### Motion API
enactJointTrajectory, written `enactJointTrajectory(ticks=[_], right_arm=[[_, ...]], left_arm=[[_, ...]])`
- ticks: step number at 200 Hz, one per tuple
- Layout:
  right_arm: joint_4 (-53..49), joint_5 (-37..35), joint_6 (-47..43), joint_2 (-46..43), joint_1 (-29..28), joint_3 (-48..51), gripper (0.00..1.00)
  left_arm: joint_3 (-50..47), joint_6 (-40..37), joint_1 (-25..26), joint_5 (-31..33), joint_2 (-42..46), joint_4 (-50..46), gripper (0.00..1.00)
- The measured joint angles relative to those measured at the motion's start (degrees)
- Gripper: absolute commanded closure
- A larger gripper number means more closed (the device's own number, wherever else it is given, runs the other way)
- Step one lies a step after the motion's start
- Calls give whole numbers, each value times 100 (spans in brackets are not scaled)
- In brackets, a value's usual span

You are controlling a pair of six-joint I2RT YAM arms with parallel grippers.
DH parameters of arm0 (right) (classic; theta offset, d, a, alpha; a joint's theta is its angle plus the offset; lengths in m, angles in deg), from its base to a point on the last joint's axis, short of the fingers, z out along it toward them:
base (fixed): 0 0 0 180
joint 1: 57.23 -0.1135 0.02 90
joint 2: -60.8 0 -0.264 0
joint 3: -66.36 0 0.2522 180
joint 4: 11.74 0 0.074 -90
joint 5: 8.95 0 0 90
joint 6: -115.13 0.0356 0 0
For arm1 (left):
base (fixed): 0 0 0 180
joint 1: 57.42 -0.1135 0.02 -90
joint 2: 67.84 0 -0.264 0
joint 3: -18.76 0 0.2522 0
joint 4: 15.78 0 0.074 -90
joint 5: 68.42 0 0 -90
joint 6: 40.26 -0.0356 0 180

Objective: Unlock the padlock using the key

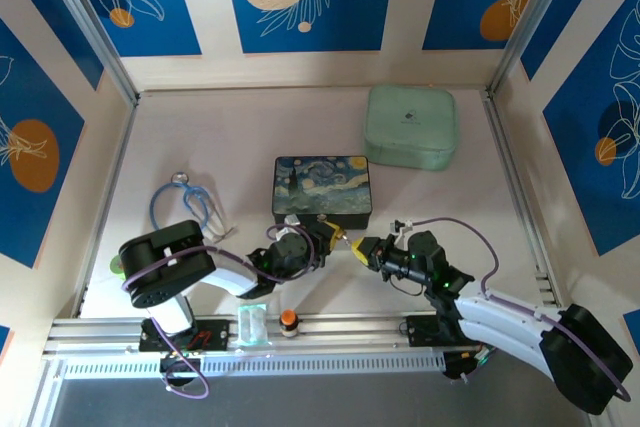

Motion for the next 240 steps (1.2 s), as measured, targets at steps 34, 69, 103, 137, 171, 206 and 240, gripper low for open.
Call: enactJointTrajectory(ticks=[34, 69, 103, 137, 171, 206, 240], right_arm=[[48, 46, -4, 101, 92, -2, 100], [31, 129, -11, 96, 234, -2, 100], [-59, 221, -24, 153, 258, -116, 100], [-151, 280, -24, 236, 267, -205, 100], [-59, 361, -22, 487, 317, -348, 100], [46, 442, -70, 686, 334, -372, 100], [-125, 470, -306, 778, 352, -535, 100]], left_arm=[[0, 0, 0, 0, -31, -11, 100], [0, 0, 0, -2, -37, 0, 100], [11, 0, -2, 2, -118, 61, 100], [24, -111, -4, 2, -149, 72, 100], [94, -260, -2, -66, -149, 81, 100], [107, -304, -2, -118, -149, -31, 100], [151, -328, -17, -116, -149, -105, 100]])
